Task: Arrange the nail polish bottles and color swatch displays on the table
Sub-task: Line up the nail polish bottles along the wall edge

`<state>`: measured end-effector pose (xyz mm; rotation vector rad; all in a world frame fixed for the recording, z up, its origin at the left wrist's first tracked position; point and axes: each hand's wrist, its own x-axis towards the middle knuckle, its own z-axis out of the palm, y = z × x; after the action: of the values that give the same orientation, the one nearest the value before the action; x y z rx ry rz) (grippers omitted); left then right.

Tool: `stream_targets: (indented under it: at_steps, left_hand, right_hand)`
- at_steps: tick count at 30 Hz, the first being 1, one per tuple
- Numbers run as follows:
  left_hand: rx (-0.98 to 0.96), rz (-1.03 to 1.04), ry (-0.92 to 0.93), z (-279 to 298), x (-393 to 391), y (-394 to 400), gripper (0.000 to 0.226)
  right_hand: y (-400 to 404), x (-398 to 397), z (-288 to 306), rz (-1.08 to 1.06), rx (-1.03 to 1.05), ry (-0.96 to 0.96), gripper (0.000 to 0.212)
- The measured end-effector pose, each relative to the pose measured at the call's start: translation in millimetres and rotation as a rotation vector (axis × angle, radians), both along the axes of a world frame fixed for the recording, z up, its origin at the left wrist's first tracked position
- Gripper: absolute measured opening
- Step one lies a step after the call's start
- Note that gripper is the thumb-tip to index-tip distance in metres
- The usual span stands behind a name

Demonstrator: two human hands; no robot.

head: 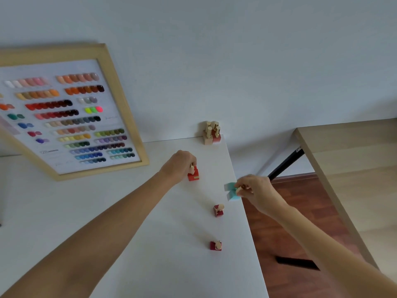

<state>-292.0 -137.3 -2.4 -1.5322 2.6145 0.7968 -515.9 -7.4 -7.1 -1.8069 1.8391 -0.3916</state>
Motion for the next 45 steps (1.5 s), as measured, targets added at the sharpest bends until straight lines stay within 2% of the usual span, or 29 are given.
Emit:
stream_targets:
  at_steps: [13,19,23,28,33,37,42,45]
  left_hand:
    - [-0.083,0.087,0.029,-11,15,-84,0.024]
    - [-0.119,0.067,0.065,-25,9,-103,0.021]
    - [-0.189,0.086,0.164,-33,7,-108,0.017]
    - [-0.256,0.208,0.316,-50,7,-95,0.046]
    - [-0.192,0.438,0.439,-65,0,-84,0.071]
    - [-0.140,0.552,0.491,-71,-10,-84,0.089]
    - [-0.154,0.543,0.517,-82,-13,-80,0.089]
    - [-0.145,0.580,0.521,-88,-10,-80,0.095]
  right_hand:
    - [-161,56,-15,-0.050,-0.088,0.015,0.019]
    - [-197,70,-34,-0.045,-0.075,0.085,0.018]
    - [-205,75,-44,-0.008,-0.104,0.174,0.017]
    - [-208,75,-51,0.014,-0.162,0.202,0.028]
    - [-196,74,-53,0.040,-0.249,0.162,0.041]
    - [-172,65,-53,-0.013,-0.386,0.093,0.044]
    - [-147,44,-62,-0.138,-0.412,0.005,0.037]
    - [-141,33,-74,-0.273,-0.372,-0.064,0.045]
